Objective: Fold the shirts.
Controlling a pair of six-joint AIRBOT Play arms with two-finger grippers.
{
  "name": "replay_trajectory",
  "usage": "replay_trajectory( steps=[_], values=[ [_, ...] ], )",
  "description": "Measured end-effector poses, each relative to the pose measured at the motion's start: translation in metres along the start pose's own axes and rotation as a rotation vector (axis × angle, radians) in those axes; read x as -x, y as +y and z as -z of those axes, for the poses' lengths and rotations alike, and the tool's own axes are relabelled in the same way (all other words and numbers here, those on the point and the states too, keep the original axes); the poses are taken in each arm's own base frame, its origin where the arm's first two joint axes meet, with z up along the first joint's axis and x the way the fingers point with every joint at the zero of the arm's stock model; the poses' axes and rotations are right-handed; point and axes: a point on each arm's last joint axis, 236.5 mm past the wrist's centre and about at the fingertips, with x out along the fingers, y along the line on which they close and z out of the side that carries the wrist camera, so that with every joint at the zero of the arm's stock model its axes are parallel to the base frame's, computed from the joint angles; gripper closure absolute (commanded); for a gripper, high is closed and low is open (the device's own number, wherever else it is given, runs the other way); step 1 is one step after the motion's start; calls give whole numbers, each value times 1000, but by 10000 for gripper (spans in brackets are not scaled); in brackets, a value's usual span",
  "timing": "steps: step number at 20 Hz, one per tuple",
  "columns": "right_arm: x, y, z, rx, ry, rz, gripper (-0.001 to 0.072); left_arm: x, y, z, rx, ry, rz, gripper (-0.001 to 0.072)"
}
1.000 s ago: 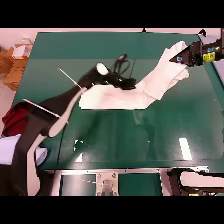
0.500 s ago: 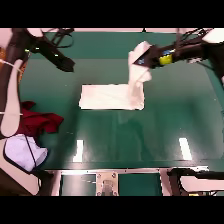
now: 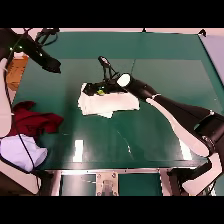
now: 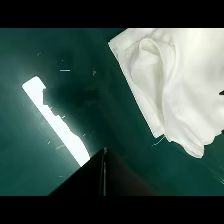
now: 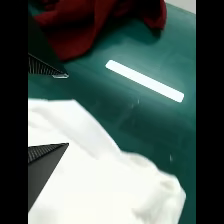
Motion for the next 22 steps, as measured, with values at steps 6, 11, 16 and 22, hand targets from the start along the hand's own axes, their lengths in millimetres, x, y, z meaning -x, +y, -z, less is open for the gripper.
replay_trajectory(
  steps=[6, 11, 16, 22],
  values=[
    [136, -147, -58, -201, -60, 213, 176, 0, -2, 6, 1, 23, 13, 681],
    [167, -237, 21, -469, 80, 279, 175, 0, -2, 6, 2, 22, 11, 682],
    [116, -223, 55, -556, 160, 144, 371, 0, -1, 7, 2, 27, 10, 682],
    [126, -210, 3, -477, 84, 93, 692, 0, -2, 10, 3, 36, 15, 682]
  ],
)
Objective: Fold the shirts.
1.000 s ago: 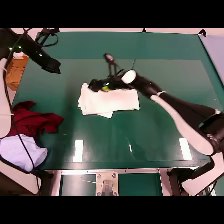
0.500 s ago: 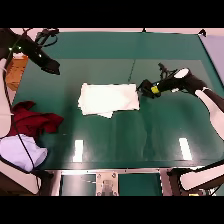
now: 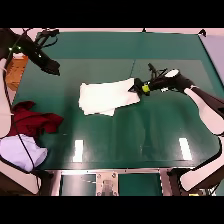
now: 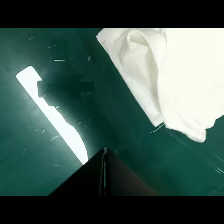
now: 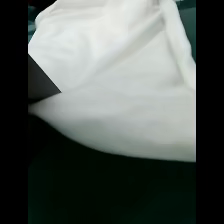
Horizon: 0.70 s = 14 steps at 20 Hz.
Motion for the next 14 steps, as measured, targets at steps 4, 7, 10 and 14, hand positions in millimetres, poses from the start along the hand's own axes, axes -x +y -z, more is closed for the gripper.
replay_trajectory(
  steps=[4, 7, 10, 14],
  values=[
    [100, -13, -57, -27, -208, 14, 692, 0, -1, 1, 0, 3, 2, 681],
    [199, -67, -74, -136, -381, 99, 692, 0, -1, 1, 3, 4, 3, 681],
    [297, -143, -52, -309, -552, 196, 693, 0, -1, 1, 6, 5, 4, 682],
    [384, -248, 35, -597, -707, 321, 693, 0, -1, 1, 7, 4, 5, 681]
  ],
)
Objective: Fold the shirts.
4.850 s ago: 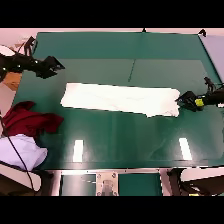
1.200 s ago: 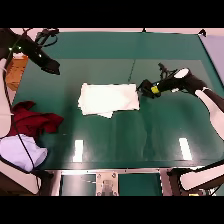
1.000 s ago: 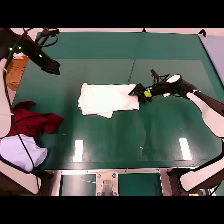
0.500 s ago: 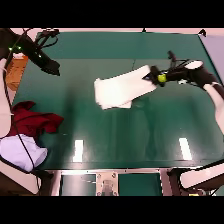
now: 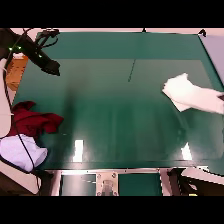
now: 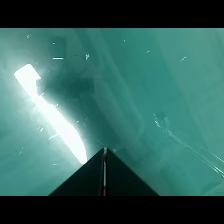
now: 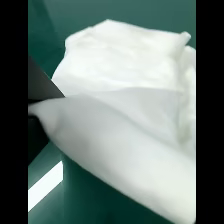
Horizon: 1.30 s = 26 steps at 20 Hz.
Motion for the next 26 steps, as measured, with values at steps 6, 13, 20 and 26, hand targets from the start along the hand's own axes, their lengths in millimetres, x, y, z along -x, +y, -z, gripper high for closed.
replay_trajectory(
  steps=[6, 13, 20, 26],
  values=[
    [41, -165, 38, -358, -102, 162, 693, 0, -6, -4, 0, -15, 24, 682],
    [74, -230, 52, -516, -254, 243, 694, 0, -8, -5, 5, -22, 35, 682],
    [74, -253, 76, -652, -311, 247, 693, 0, -9, -6, 5, -24, 36, 682],
    [57, -228, 66, -612, -297, 197, 399, 0, -9, -6, 6, -24, 37, 681]
  ],
)
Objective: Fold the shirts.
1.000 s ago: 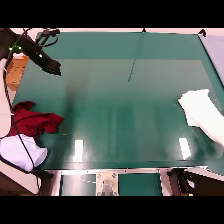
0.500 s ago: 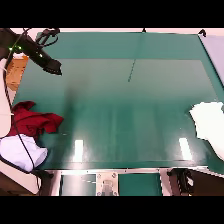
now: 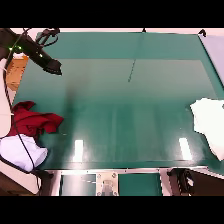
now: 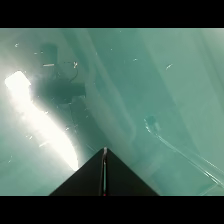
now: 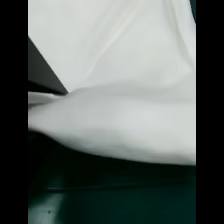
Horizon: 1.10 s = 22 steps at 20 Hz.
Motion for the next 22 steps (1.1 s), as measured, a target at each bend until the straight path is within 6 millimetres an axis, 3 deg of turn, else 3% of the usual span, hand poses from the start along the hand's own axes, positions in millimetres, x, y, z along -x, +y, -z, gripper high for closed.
replay_trajectory(
  steps=[3, 4, 5, 7, 9, 11, 14, 16, 18, 20, 22],
  values=[
    [11, 0, 2, 55, 59, 65, 355, 0, 0, 0, 1, 0, 0, 681],
    [19, -8, 2, 69, 89, 123, 395, 0, 0, 0, 1, 1, 0, 681],
    [29, -18, 3, 77, 122, 193, 495, 0, 0, 0, 2, 2, 0, 681],
    [52, -31, -1, 86, 153, 309, 565, 0, 0, 1, 2, 3, 0, 682],
    [71, -26, -4, 113, 153, 371, 688, 0, 0, 2, 16, 10, 0, 683],
    [79, 3, -5, 186, 119, 358, 690, 0, -3, 8, 46, 34, 11, 684],
    [71, 90, 13, 389, 66, 201, 690, -2, -11, 25, 115, 85, 35, 685],
    [62, 154, 55, 571, 92, 75, 690, -3, -22, 42, 155, 119, 52, 684],
    [56, 199, 119, 760, 169, -23, 690, -2, -37, 61, 190, 132, 59, 684],
    [55, 219, 194, 934, 282, -93, 691, 1, -53, 84, 232, 126, 57, 683],
    [56, 215, 262, 1082, 398, -125, 690, 3, -68, 111, 273, 120, 50, 683]
  ],
)
